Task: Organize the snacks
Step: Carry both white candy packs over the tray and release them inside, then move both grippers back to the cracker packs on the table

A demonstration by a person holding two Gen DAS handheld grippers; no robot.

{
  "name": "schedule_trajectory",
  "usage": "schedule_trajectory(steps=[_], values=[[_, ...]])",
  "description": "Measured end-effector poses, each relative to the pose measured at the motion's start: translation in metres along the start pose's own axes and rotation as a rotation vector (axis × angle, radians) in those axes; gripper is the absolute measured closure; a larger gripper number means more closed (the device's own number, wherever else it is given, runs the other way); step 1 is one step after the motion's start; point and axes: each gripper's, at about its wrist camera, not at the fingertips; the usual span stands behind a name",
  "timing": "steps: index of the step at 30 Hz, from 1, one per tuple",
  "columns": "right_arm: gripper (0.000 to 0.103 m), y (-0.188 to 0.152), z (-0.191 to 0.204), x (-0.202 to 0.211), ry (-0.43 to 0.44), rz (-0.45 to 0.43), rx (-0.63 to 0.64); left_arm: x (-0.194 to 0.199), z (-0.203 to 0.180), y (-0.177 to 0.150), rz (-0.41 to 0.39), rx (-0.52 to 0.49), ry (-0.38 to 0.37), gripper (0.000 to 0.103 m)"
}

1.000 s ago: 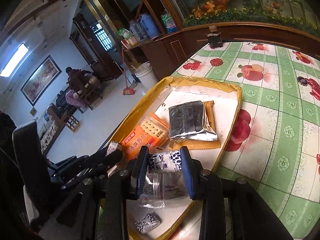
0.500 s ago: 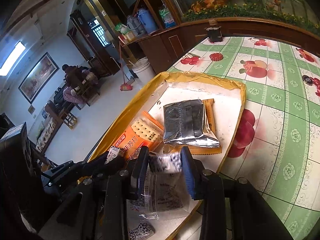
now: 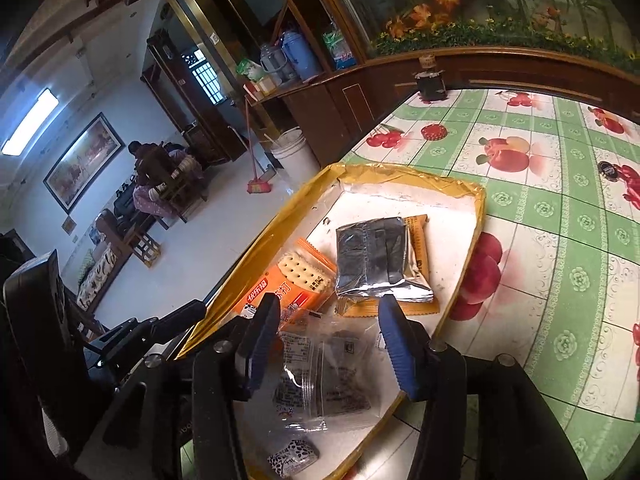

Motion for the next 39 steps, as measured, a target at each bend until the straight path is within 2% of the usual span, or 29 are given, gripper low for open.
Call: schedule_trajectory(steps=[5, 23, 30, 37, 38, 39], values=[[0.04, -0.003, -0.01, 0.029, -0.012, -0.045, -0.016, 0.013, -0.004, 0.002, -0.024, -0.002, -0.005, 0.05], [0.036, -0.038, -0.102, 0.14, -0.124, -0.179, -0.172, 0.052, -0.058, 0.01, -0.088, -0.083, -0.067, 0.044], [0.035, -0.057, -0.145, 0.193, -0.206, -0.245, -0.226, 0.058, -0.096, 0.018, -0.094, -0.143, -0.142, 0.044], [0.033, -0.077, -0.187, 0.231, -0.319, -0.29, -0.282, 0.059, -0.157, 0.03, -0.1, -0.258, -0.259, 0.044], [0.032, -0.079, -0.194, 0.235, -0.333, -0.29, -0.288, 0.06, -0.166, 0.032, -0.106, -0.279, -0.273, 0.043], [0.032, -0.08, -0.2, 0.237, -0.347, -0.289, -0.294, 0.06, -0.177, 0.034, -0.109, -0.31, -0.295, 0.037]])
Point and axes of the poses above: each gripper's, at about its wrist camera, not at the fingertips, and x roughly against the way its jaws point, z to its left, y to its top, and after that the axes turned 14 degrees about -x, right-handed
